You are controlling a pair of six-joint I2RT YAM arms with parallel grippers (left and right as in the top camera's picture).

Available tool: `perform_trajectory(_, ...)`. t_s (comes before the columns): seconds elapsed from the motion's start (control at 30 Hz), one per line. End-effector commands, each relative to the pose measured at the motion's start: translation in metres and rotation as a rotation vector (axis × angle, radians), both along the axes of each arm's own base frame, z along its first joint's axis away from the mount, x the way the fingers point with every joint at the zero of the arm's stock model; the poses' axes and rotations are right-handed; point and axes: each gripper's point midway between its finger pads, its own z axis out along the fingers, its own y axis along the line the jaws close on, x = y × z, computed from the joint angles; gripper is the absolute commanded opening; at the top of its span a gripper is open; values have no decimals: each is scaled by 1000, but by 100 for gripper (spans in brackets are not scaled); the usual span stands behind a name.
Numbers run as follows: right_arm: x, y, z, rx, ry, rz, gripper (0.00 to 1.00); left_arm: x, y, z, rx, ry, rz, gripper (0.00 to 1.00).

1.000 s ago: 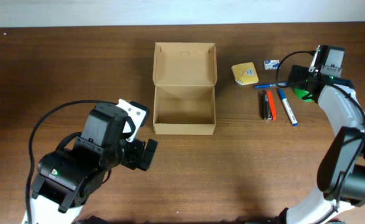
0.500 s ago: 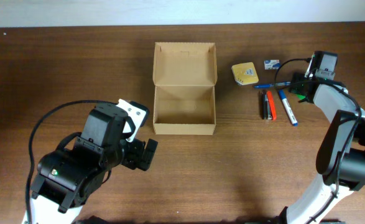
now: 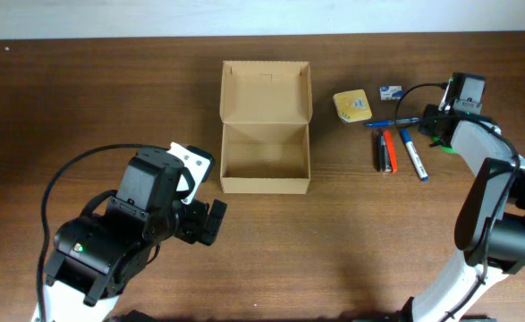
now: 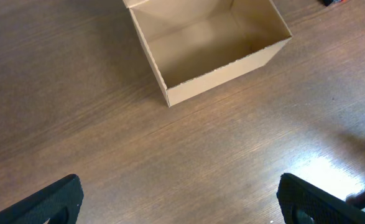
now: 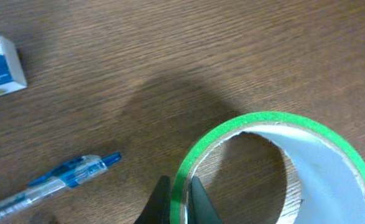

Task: Pack container
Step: 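Reach the right gripper to the green tape roll and grasp it, then carry the green tape over the box and drop it inside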

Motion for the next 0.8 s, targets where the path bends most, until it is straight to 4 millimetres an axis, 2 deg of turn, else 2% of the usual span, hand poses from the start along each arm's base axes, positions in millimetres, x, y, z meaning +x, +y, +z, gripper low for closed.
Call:
perform_trajectory(0.0,3,-6,11,-11,4,-9,4,-1,-2,10,-16,-28,-20,99)
perform_trajectory(0.17,7,-5,34,-4,27,-6,4,-1,-2,10,-16,-28,-20,100)
perform_trajectory(0.33,22,12,76,-2,27,35,4,-1,-2,10,-16,-28,-20,99)
perform_trajectory(0.43,35,35,111,-8,4,84,3,-1,-2,10,-16,-28,-20,100)
perform_trajectory(0.57,47,81,154,-13,-23,174,3,-1,-2,10,-16,-28,-20,100)
perform_trajectory(0.77,49,153,206,-3,-70,316,4,-1,-2,10,-16,-28,-20,100)
